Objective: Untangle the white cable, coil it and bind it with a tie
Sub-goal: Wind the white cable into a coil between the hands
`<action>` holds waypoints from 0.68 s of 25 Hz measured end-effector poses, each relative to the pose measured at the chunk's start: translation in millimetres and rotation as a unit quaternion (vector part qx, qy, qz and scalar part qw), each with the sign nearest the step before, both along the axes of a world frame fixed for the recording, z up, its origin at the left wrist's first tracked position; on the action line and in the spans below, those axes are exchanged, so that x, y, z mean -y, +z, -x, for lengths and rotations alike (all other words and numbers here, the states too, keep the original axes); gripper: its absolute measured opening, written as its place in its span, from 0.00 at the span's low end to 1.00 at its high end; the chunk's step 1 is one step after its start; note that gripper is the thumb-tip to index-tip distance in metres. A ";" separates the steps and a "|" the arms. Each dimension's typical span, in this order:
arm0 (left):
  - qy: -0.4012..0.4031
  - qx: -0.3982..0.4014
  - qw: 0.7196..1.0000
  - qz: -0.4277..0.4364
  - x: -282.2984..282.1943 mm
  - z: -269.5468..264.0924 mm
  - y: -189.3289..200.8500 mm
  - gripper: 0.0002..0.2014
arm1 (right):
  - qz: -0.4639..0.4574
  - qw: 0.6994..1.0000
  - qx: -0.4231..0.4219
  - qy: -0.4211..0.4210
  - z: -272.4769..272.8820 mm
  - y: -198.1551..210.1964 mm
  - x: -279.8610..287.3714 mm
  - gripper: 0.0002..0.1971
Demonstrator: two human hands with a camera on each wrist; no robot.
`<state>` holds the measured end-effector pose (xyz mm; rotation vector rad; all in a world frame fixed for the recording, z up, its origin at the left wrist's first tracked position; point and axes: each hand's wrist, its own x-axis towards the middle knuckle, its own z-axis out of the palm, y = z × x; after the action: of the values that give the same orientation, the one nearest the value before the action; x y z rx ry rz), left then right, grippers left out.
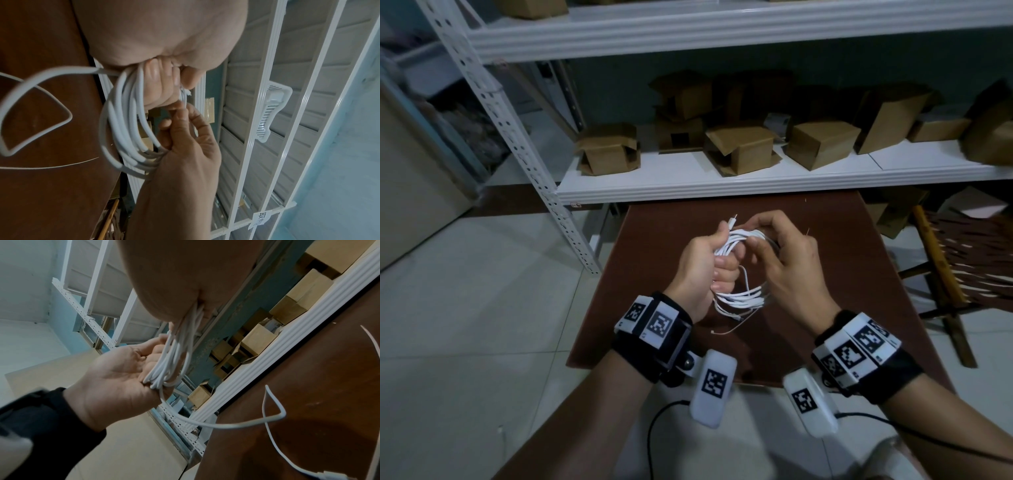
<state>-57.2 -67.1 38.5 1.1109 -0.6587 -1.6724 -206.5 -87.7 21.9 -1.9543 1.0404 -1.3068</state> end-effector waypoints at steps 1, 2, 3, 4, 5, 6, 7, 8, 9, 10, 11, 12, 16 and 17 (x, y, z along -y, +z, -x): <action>0.012 0.005 1.000 0.000 -0.8 0.8 1.2 0.27 | -0.003 1.000 -0.002 -0.001 -0.8 0.2 -1.2 0.06; 0.035 0.008 0.999 0.002 -1.0 1.5 1.8 0.26 | -0.006 1.000 -0.004 -0.008 -1.1 0.7 -2.2 0.06; 0.063 0.006 0.998 0.001 -0.7 2.1 2.5 0.26 | -0.016 1.000 -0.002 -0.018 -1.6 1.8 -3.1 0.06; 0.094 -0.003 0.996 -0.002 0.5 2.0 2.8 0.26 | -0.038 0.999 0.002 -0.028 -2.0 3.0 -3.6 0.08; 0.125 -0.018 0.992 -0.007 2.0 1.0 2.4 0.26 | -0.070 0.997 0.005 -0.036 -2.4 4.1 -4.4 0.09; 0.153 -0.035 0.987 -0.011 3.3 -0.5 1.7 0.26 | -0.104 0.994 0.007 -0.043 -3.2 3.9 -4.5 0.10; 0.181 -0.052 0.982 -0.012 4.5 -3.0 1.1 0.26 | -0.132 0.990 0.010 -0.053 -4.7 3.1 -4.4 0.12; 0.204 -0.069 0.976 -0.011 5.3 -5.8 0.5 0.26 | -0.148 0.986 0.009 -0.069 -5.6 0.0 -2.9 0.13; 0.221 -0.083 0.972 -0.010 5.8 -8.4 0.3 0.26 | -0.160 0.983 0.000 -0.088 -5.9 -4.0 -0.6 0.14; 0.233 -0.094 0.968 -0.008 6.3 -11.0 0.1 0.26 | -0.177 0.979 -0.018 -0.101 -5.5 -8.6 2.1 0.17; 0.243 -0.104 0.964 -0.004 6.9 -12.8 0.3 0.26 | -0.206 0.973 -0.030 -0.097 -5.4 -11.9 4.7 0.19; 0.253 -0.112 0.961 0.002 7.7 -14.4 0.2 0.26 | -0.256 0.964 -0.030 -0.072 -6.6 -14.8 6.5 0.22; 0.274 -0.115 0.954 0.026 10.3 -17.5 -0.7 0.26 | -0.475 0.872 0.092 0.076 -23.5 -20.0 2.0 0.26; 0.278 -0.114 0.953 0.028 10.4 -18.1 -1.1 0.26 | -0.483 0.858 0.148 0.093 -26.5 -20.9 0.9 0.22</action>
<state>-39.1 -77.5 37.4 0.9323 -0.2103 -1.2561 -179.9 -88.6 0.9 -1.0122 1.0242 -0.6975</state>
